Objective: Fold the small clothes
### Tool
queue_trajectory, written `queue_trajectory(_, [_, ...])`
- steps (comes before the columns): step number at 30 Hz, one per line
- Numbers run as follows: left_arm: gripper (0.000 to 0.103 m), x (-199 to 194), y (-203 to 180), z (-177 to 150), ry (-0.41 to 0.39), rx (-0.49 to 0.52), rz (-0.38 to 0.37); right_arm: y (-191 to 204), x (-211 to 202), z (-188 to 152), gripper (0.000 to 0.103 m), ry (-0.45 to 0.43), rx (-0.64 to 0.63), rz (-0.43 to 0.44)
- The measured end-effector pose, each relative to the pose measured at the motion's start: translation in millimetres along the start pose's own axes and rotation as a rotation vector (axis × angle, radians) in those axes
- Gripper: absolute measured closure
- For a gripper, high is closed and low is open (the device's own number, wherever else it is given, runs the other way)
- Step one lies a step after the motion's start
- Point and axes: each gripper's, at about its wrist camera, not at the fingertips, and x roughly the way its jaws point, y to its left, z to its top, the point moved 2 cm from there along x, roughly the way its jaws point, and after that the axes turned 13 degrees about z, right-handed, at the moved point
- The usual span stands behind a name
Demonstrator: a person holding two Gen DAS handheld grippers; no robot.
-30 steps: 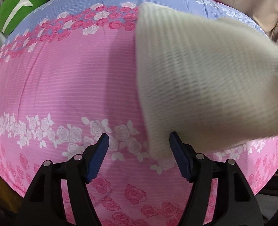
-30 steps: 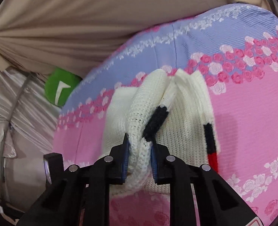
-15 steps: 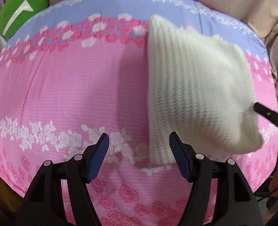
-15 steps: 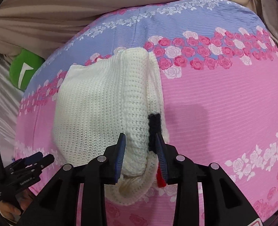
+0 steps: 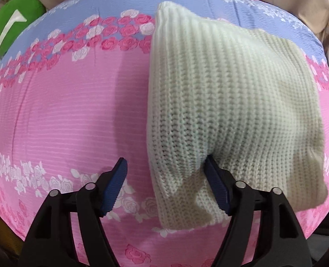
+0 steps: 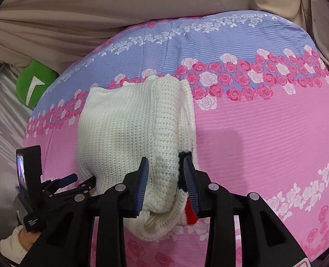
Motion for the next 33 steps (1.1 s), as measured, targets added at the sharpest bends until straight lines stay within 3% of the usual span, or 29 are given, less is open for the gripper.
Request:
queue_trajectory(4, [0.035,-12,7,0,0.012,-0.028,-0.024,1,10,13,0.066,-0.001,-0.003,0.023])
queue_trajectory(9, [0.037,-46,32,8,-0.051,-0.130,-0.074,7,48,28,0.064,0.052,-0.017,0.057])
queue_trajectory(10, [0.037,-50,37,12,-0.061,-0.148,-0.080,8,57,30,0.071,0.070,-0.030,0.066])
queue_trajectory(11, [0.037,-53,38,16,-0.066,-0.159,-0.082,9,62,32,0.093,0.081,-0.046,0.072])
queue_trajectory(12, [0.037,-55,39,19,-0.072,-0.164,-0.080,12,59,35,0.093,0.065,-0.051,0.081])
queue_trajectory(15, [0.036,-60,40,29,-0.096,-0.171,-0.078,25,11,48,0.094,-0.103,-0.066,0.218])
queue_trajectory(17, [0.036,-52,37,33,-0.087,-0.156,-0.066,18,2,52,0.094,-0.156,-0.087,0.182])
queue_trajectory(19, [0.036,-36,27,31,-0.056,-0.126,-0.051,-12,40,49,0.094,-0.037,-0.061,0.051])
queue_trajectory(20, [0.035,-28,21,29,-0.040,-0.112,-0.046,-30,61,43,0.093,0.048,-0.023,0.010])
queue_trajectory(21, [0.035,-22,17,28,-0.024,-0.102,-0.049,-38,65,38,0.093,0.057,0.008,0.012])
queue_trajectory(23, [0.035,-18,12,24,-0.016,-0.096,-0.047,-36,39,31,0.089,-0.018,0.043,0.067])
queue_trajectory(26, [0.036,-25,15,21,-0.026,-0.095,-0.052,-18,-3,13,0.081,-0.086,0.009,0.080])
queue_trajectory(27, [0.036,-27,16,19,-0.025,-0.096,-0.064,-15,-10,3,0.077,-0.077,0.005,0.099])
queue_trajectory(29, [0.036,-33,20,13,-0.020,-0.089,-0.089,-8,-13,-23,0.060,-0.025,-0.009,0.106])
queue_trajectory(33, [0.036,-35,16,-7,0.004,-0.044,-0.098,-6,10,-66,0.060,0.071,-0.035,0.075])
